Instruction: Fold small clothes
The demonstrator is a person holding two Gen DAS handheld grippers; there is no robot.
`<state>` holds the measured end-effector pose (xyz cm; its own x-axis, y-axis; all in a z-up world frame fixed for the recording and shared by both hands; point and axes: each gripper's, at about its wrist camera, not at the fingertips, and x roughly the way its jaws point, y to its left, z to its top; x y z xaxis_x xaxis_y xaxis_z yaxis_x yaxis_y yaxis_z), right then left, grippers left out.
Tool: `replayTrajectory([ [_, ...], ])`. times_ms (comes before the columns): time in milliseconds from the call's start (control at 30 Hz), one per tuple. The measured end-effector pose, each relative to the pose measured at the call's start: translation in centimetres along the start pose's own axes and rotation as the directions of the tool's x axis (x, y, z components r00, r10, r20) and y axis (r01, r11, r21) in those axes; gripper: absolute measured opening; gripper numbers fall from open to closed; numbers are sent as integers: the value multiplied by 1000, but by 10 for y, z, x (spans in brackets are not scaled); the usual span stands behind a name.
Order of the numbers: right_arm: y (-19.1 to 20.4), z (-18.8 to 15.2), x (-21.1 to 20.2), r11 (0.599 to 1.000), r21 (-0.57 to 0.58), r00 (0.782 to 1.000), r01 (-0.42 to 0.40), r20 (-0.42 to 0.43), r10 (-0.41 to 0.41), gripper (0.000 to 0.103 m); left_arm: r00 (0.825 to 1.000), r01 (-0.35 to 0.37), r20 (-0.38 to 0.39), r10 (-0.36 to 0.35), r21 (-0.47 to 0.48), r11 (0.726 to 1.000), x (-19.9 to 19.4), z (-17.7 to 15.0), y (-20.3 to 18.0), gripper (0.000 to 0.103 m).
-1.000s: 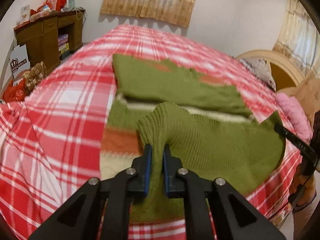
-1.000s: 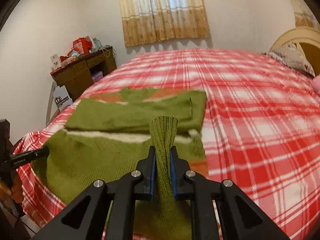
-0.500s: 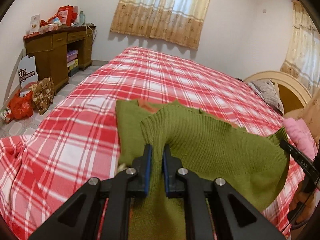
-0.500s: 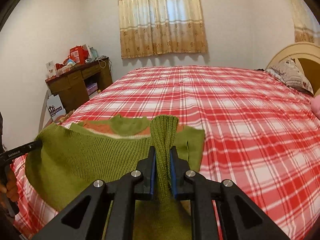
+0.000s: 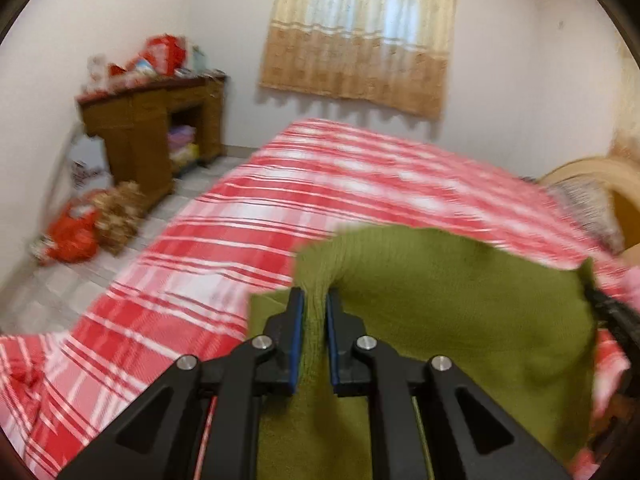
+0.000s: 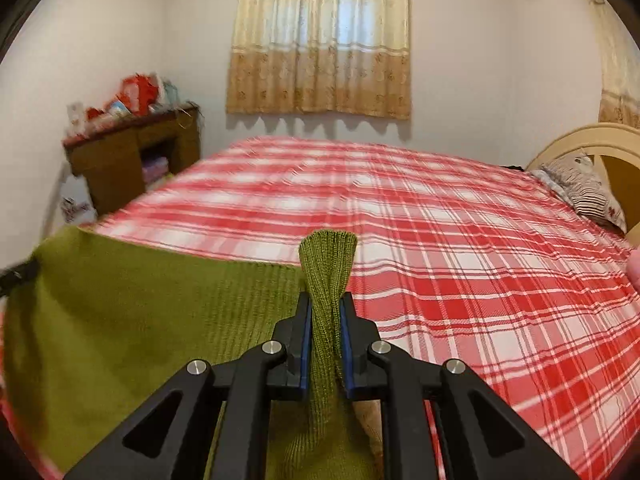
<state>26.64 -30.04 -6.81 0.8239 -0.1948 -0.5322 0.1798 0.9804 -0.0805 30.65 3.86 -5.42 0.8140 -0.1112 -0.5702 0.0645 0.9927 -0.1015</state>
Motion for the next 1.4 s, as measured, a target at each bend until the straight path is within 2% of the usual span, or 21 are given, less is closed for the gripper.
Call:
replayTrajectory([
  [67,-3,-14,32,999,8,997,37,-67,-36,12,992,-129,0,129,11,992,22,-6,0,17],
  [100,-6,-21,42,999,14,995,48,-93,-47,13,987,-158,-14,158,13,987,32,-10,2,19],
  [167,-14,-37,67,997,51,980,52,-193,-41,14,982,-174,-75,173,-10,985,49,-16,16,28],
  [200,-17,-37,68,997,68,979,37,-201,-23,17,981,-167,-107,161,-44,985,54,-19,24,29],
  [233,-21,-35,66,996,83,983,26,-185,-10,20,981,-150,-136,138,-80,985,59,-20,33,29],
  [300,-26,-36,63,994,105,986,27,-169,-9,34,979,-132,-169,109,-128,983,64,-21,44,30],
  [333,-30,-35,62,992,121,986,28,-166,-8,35,979,-131,-177,105,-139,982,65,-21,45,30],
  [400,-42,-35,45,981,195,995,18,-97,1,35,979,-121,-177,97,-128,984,62,-22,41,30],
  [467,-59,-33,18,957,288,1000,22,-2,-23,35,983,-94,-168,75,-107,990,55,-23,37,32],
  [500,-66,-34,4,948,316,999,33,13,-39,35,984,-94,-162,78,-93,991,52,-22,34,33],
  [600,-72,-40,-24,949,314,1000,25,1,-26,35,987,-116,-113,112,-31,993,35,-20,23,46],
  [700,-54,-48,-40,975,222,999,-5,-37,14,35,994,-73,-82,74,14,997,18,-19,7,53],
  [733,-45,-50,-43,983,182,998,-20,-47,29,34,995,-54,-80,56,29,998,15,-19,1,56],
  [800,-23,-55,-45,992,107,995,-60,-72,68,16,995,-6,-95,11,55,998,10,-23,-12,57],
  [833,-14,-57,-43,994,81,992,-78,-94,86,13,994,14,-110,-8,58,998,9,-27,-17,57],
  [900,-2,-64,-32,996,54,987,-74,-140,81,13,989,28,-144,-18,69,997,11,-36,-24,57],
  [1000,-4,-84,-7,996,74,971,-46,-231,62,13,986,-6,-164,27,129,992,10,-51,-34,57],
  [1133,-24,-90,-7,982,176,972,-60,-214,98,10,981,-59,-173,90,177,983,16,-63,-36,57],
  [1267,-29,-94,-18,981,188,974,-41,-213,81,10,979,-58,-180,93,189,980,10,-63,-31,58],
  [1367,-24,-93,-45,986,169,982,8,-187,24,10,978,-69,-178,106,205,976,-1,-64,-31,59],
  [1400,-19,-93,-57,987,160,985,-10,-166,37,10,978,-75,-176,112,206,976,-4,-65,-31,61],
])
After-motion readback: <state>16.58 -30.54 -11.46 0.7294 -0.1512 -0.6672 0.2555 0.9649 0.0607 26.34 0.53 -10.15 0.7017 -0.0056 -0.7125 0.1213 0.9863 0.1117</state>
